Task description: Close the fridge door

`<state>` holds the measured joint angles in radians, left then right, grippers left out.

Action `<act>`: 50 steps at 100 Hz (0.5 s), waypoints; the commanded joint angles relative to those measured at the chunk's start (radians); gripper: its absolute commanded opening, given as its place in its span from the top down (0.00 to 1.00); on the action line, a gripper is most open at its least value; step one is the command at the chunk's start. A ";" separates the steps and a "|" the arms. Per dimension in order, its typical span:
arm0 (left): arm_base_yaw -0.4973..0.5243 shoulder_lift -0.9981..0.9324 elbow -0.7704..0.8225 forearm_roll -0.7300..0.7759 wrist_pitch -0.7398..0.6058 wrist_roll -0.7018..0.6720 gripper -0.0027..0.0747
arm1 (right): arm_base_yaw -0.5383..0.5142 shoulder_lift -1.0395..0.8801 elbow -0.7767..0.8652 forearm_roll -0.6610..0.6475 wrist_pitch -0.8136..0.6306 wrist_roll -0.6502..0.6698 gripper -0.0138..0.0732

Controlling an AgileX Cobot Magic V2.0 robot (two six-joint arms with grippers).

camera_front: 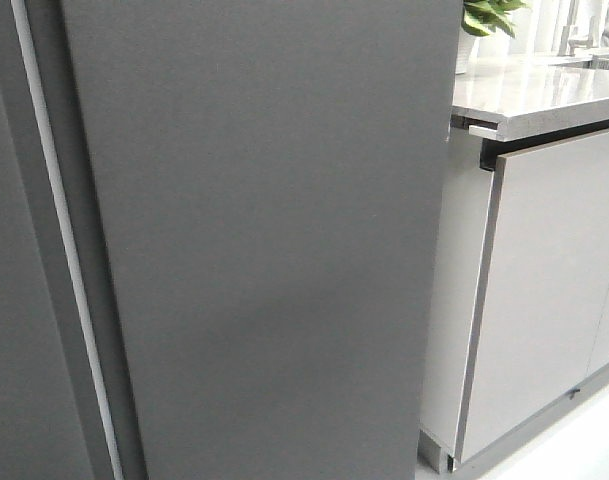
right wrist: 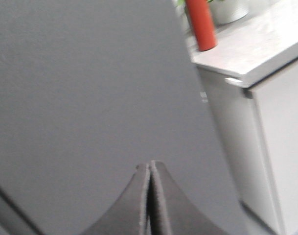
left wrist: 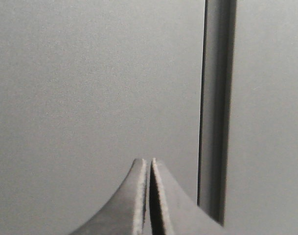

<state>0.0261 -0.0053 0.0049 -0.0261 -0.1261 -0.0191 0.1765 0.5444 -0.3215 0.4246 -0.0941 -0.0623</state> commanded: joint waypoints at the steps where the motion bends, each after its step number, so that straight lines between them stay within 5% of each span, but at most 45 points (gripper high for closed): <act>1: -0.002 -0.011 0.035 -0.004 -0.074 -0.004 0.99 | -0.047 -0.108 0.070 -0.026 -0.077 -0.009 0.89; 50: -0.002 -0.011 0.035 -0.004 -0.074 -0.004 0.99 | -0.099 -0.498 0.357 -0.252 -0.046 -0.006 0.89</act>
<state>0.0261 -0.0053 0.0049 -0.0261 -0.1261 -0.0191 0.0844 0.0575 0.0184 0.2184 -0.0587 -0.0623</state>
